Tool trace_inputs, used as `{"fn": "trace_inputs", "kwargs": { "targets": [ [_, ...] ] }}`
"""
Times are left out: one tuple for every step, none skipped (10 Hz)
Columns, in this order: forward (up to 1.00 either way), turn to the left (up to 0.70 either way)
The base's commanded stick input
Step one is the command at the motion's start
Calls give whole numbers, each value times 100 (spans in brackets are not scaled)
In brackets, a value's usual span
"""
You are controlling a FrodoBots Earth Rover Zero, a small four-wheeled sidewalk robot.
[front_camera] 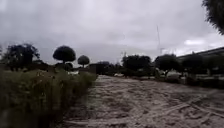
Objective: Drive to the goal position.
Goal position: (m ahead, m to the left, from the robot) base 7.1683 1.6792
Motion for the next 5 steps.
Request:
{"fn": "trace_inputs", "kwargs": {
  "targets": [
    [50, 0],
    [50, 0],
    [50, 0],
    [50, 0],
    [50, 0]
  ]
}}
